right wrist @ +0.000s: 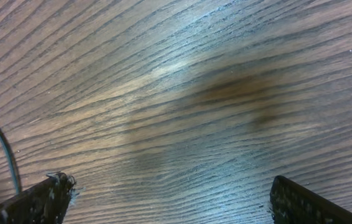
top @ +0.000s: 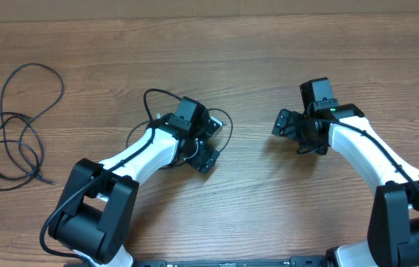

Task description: Untangle cables

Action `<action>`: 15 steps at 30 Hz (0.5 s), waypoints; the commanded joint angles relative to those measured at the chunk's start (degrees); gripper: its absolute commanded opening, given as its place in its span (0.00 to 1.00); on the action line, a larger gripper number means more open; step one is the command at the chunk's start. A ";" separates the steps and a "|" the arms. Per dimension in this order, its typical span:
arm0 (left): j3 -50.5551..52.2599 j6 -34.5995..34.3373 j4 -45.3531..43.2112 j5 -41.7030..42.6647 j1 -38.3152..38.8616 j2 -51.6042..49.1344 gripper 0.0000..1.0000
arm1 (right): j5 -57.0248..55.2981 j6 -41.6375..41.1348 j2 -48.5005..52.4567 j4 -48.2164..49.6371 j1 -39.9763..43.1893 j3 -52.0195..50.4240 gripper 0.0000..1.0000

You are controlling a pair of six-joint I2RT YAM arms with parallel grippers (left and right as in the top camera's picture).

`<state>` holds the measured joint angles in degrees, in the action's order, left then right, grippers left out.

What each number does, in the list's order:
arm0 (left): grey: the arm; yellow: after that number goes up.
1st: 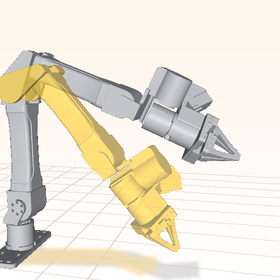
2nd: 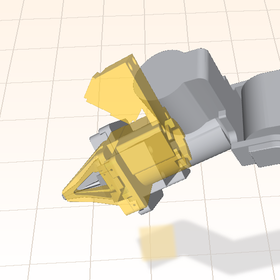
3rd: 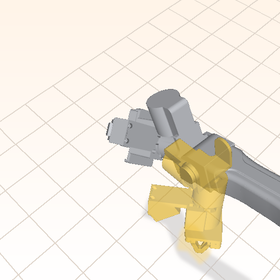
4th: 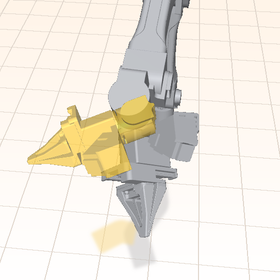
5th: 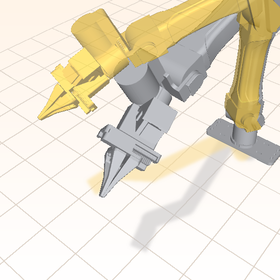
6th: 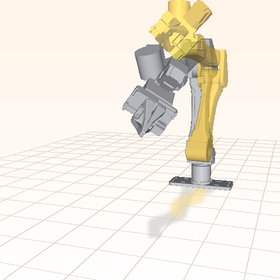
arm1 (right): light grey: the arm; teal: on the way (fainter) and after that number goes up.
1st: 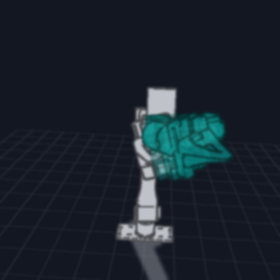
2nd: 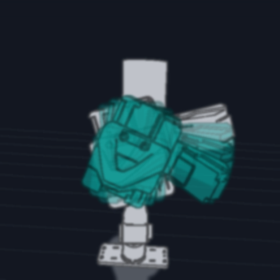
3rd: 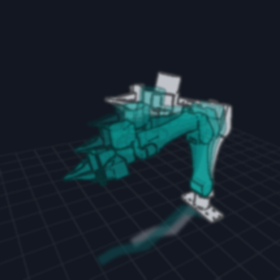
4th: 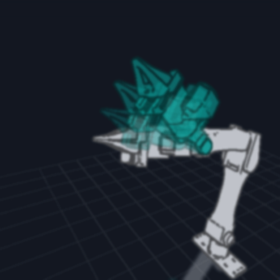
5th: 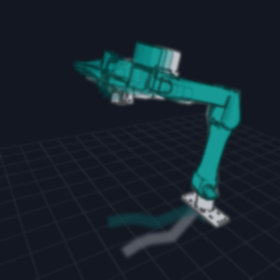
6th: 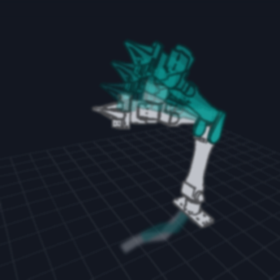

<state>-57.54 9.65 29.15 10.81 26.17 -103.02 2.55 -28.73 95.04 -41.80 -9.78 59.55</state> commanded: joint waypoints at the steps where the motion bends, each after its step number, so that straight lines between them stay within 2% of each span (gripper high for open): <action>1: 2.10 -5.81 2.82 -11.98 -0.59 -0.81 0.85 | -0.55 -0.42 0.24 0.13 -0.04 -0.35 1.00; 3: 2.10 -8.85 4.85 -15.78 -0.98 -0.81 0.85 | -0.55 -0.44 0.24 0.13 -0.04 -0.35 1.00; 5: 2.10 -10.08 6.47 -15.63 -1.20 -0.81 0.85 | -0.55 -0.44 0.24 0.13 -0.04 -0.35 1.00; 7: 2.10 -9.79 7.04 -12.70 -1.22 -0.81 0.85 | -0.55 -0.44 0.24 0.13 -0.04 -0.35 1.00; 11: 2.10 -2.12 6.78 -0.81 -1.22 -0.81 0.83 | -0.55 -0.42 0.24 0.13 -0.04 -0.35 1.00; 13: 2.12 -0.61 7.58 2.45 -1.07 -0.81 0.80 | -0.55 -0.44 0.24 0.13 -0.04 -0.35 1.00; 15: 2.12 -0.63 8.61 2.78 -1.05 -0.81 0.70 | -0.55 -0.42 0.24 0.13 -0.04 -0.35 1.00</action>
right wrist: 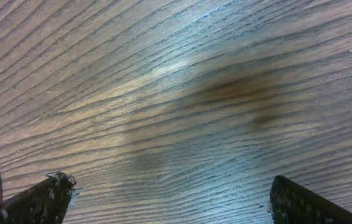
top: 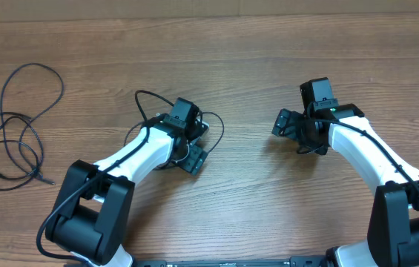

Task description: Untangle cables

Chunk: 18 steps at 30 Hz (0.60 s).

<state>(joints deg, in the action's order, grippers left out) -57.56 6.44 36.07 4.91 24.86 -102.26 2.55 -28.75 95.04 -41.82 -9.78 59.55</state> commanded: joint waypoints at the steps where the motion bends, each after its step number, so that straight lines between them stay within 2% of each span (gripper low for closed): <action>1: 2.14 2.58 1.99 8.61 0.26 -1.57 0.65 | -0.55 -0.42 0.24 0.15 -0.04 -0.35 1.00; 5: 2.14 2.60 1.95 8.41 0.26 -1.57 0.53 | -0.55 -0.39 0.24 0.17 -0.04 -0.35 1.00; 14: 6.03 2.58 -0.02 1.31 0.26 -1.57 0.55 | -0.55 -0.39 0.24 0.15 -0.04 -0.35 1.00; 18: 9.35 2.60 -3.37 -1.40 0.24 -1.57 0.50 | -0.55 -0.39 0.24 0.15 -0.04 -0.35 1.00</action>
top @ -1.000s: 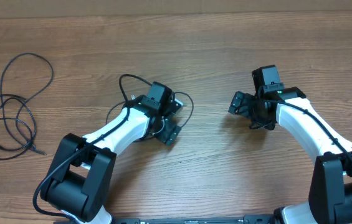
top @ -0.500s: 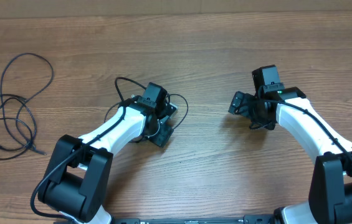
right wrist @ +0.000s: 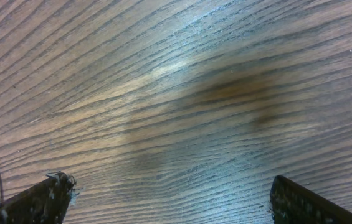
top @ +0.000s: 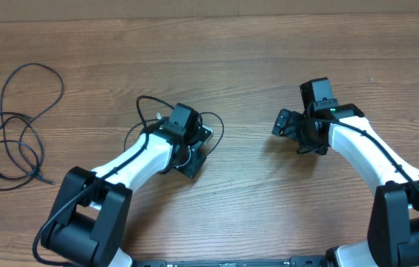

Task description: Untangle cables

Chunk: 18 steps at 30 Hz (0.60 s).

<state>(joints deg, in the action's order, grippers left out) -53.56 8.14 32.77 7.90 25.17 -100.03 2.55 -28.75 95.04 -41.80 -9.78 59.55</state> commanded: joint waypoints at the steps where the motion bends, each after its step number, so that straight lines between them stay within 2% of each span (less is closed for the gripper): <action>1: 5.92 0.90 -0.46 -5.44 -0.07 -3.80 0.48 | -0.55 -0.42 0.24 0.13 -0.04 -0.35 1.00; 3: 6.19 0.87 -0.17 -7.17 -0.07 -3.80 0.37 | -0.55 -0.42 0.24 0.13 -0.04 -0.35 1.00; 6: 6.19 0.87 0.00 -7.23 -0.07 -3.80 0.04 | -0.55 -0.42 0.24 0.13 -0.04 -0.35 1.00; 12: 5.38 0.74 -0.46 -3.10 -0.07 -3.80 0.04 | -0.55 -0.39 0.24 0.13 -0.04 -0.35 1.00; 18: -2.54 -4.66 3.39 -0.85 -0.07 -3.78 0.04 | -0.55 -0.42 0.24 0.13 -0.04 -0.35 1.00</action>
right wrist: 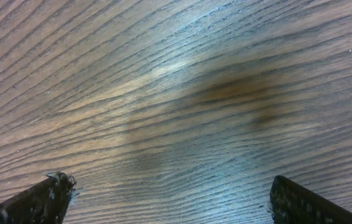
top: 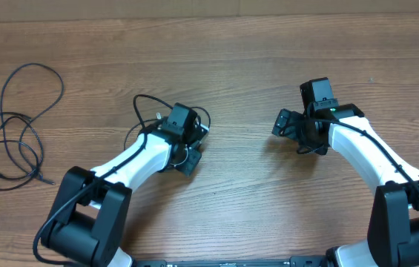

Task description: Untangle cables

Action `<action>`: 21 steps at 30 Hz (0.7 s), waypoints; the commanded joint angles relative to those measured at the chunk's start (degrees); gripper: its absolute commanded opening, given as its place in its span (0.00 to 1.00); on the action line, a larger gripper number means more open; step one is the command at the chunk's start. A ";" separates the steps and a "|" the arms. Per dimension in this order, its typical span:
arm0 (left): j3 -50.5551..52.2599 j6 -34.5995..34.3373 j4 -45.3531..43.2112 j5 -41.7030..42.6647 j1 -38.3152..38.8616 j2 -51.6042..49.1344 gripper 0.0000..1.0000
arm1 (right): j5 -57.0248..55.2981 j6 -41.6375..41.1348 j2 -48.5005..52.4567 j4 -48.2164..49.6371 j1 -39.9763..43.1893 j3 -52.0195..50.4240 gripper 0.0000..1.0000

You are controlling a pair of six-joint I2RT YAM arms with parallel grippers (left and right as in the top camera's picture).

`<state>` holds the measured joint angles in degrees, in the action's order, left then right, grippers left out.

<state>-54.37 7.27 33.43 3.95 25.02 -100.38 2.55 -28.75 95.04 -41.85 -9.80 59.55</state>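
Observation:
A thin black cable (top: 144, 100) loops around my left gripper (top: 188, 148) at the table's middle left. The gripper points down onto it and seems shut on it, though the fingertips are hidden under the wrist. A second black cable (top: 18, 122) lies in loose loops at the far left, apart from the first. My right gripper (top: 286, 124) rests to the right of centre. In the right wrist view this gripper (right wrist: 172, 205) stands wide open over bare wood, with both fingertips (right wrist: 42, 199) at the bottom corners and no cable in sight.
The wooden table (top: 268, 44) ends at its far edge along the top of the overhead view. Both white arms reach in from the near edge.
My left gripper has shifted a little further left, and the cable loop went with it. The sliver of cable at the left edge of the right wrist view is gone. The right arm has not moved.
My left gripper sat near the table's middle with the cable looped around it, one strand reaching right. At each later moment the gripper and loop lay further left, and the strand left the right wrist view. The right gripper stayed open and still, and the far-left cable never moved.

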 commanded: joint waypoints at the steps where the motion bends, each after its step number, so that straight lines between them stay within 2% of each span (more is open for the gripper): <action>1: -3.56 -4.39 3.56 4.48 0.09 -3.43 0.04 | -0.55 -0.42 0.24 0.20 -0.02 -0.35 1.00; 5: -10.19 -6.69 4.70 14.75 0.11 -3.43 0.04 | -0.55 -0.42 0.24 0.17 -0.02 -0.35 1.00; 10: -11.85 -8.37 -0.79 30.12 0.20 -3.43 0.05 | -0.55 -0.42 0.24 0.17 -0.02 -0.35 1.00; 13: -11.87 -9.16 -1.95 29.14 0.17 -3.43 0.04 | -0.55 -0.39 0.24 0.17 -0.02 -0.35 1.00; 18: -11.85 -9.20 1.66 17.92 0.09 -3.43 0.05 | -0.55 -0.42 0.24 0.17 -0.02 -0.35 1.00; 21: -11.76 -9.14 4.44 15.45 0.17 -3.43 0.06 | -0.55 -0.39 0.24 0.20 -0.02 -0.35 1.00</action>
<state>-65.69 -1.21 36.64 23.68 25.04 -103.59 2.55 -28.73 95.04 -41.85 -9.78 59.55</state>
